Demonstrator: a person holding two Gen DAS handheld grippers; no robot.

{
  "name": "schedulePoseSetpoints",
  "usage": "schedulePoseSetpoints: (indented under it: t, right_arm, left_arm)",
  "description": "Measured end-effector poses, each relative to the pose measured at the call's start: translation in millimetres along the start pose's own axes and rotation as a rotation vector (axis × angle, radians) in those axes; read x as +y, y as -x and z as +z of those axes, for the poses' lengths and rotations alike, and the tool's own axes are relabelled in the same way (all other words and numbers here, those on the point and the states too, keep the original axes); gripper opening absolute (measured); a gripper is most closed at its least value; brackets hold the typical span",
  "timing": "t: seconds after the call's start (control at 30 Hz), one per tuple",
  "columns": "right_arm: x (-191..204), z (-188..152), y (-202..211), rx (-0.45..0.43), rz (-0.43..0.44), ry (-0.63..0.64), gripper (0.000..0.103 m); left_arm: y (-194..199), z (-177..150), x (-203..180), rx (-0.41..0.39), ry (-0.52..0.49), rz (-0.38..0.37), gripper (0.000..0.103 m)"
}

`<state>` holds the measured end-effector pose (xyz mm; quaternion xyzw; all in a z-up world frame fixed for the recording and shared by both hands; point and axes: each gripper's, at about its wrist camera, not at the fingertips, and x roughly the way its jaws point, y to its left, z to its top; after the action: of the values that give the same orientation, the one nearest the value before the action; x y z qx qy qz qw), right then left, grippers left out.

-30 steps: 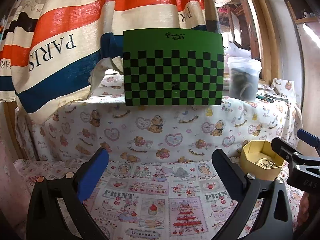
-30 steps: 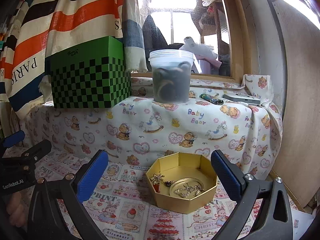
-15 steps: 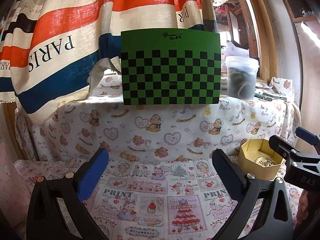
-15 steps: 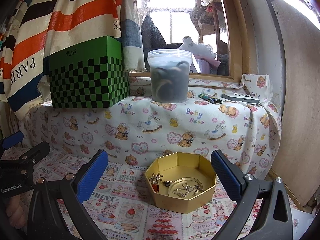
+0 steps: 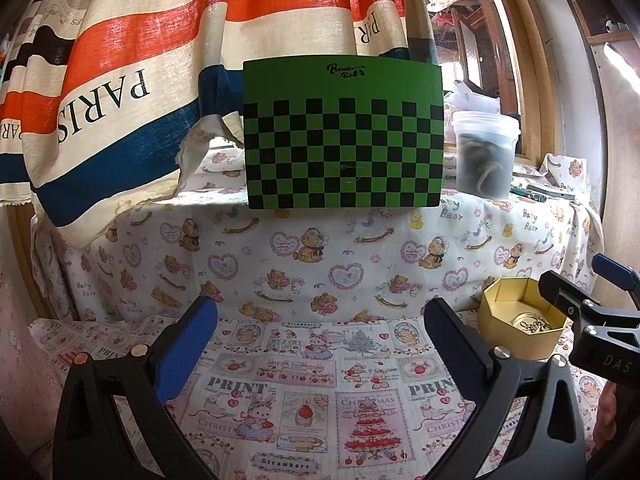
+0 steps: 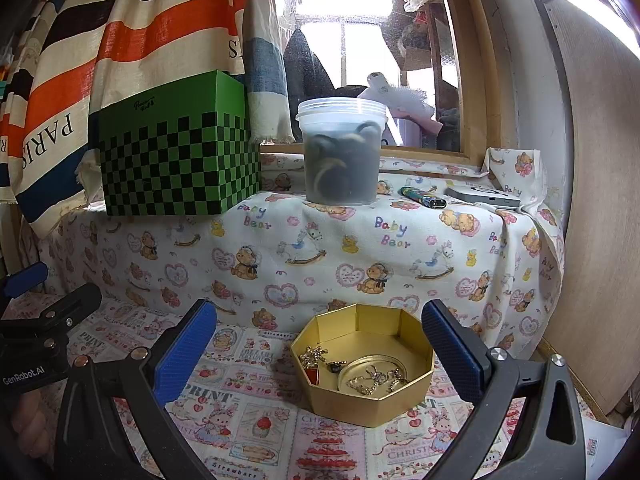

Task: Organize jewelry

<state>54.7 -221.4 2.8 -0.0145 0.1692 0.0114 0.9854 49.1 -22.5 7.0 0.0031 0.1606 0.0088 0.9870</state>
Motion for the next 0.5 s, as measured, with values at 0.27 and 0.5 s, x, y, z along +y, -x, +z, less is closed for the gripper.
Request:
schedulePoseSetpoints:
  t: [0.27,0.5]
  right_arm:
    - [-0.1,0.0,0.1,0.000,0.000,0.000,0.103]
    - [-0.1,-0.1,0.1,0.000,0.001,0.000,0.103]
  left_arm:
    - [-0.1,0.0,0.2,0.003,0.000,-0.003,0.102]
    - [-1.0,0.1,-0.2,0.005,-0.002,-0.003,0.102]
